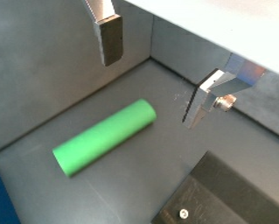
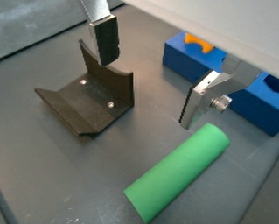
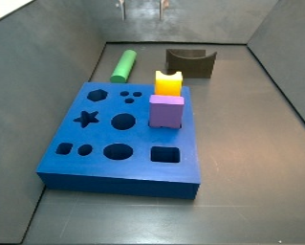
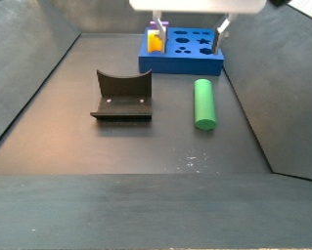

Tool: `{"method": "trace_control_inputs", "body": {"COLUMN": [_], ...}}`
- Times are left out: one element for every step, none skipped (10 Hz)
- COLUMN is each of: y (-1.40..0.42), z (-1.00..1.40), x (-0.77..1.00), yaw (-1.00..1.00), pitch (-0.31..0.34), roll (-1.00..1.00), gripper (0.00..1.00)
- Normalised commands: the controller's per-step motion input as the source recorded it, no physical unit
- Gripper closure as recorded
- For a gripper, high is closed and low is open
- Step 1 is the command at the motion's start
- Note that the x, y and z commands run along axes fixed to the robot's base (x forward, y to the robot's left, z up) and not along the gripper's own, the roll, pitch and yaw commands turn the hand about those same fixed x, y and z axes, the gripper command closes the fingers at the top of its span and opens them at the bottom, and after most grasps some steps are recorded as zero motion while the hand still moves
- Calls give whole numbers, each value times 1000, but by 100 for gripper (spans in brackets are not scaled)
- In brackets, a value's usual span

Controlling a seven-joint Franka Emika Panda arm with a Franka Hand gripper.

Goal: Pick up the oval object. Move up. Place the oval object on the fixture. Regrasp the oval object. Move to above the board. Insert the oval object.
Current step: Pick up the oval object.

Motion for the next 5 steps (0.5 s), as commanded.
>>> {"method": "trace_control_inputs", "body": {"y": [-43,-11,-9,0,0], "z": [-957,-991,-1000,-1000,-1000], "x": [-57,-111,-26,-74,-97], "yaw": [23,0,0,0,0], "pitch": [-44,-34,-20,-6,0], "roll": [-74,-70,-40,-33,-41], "gripper": [0,0,0,0,0]}}
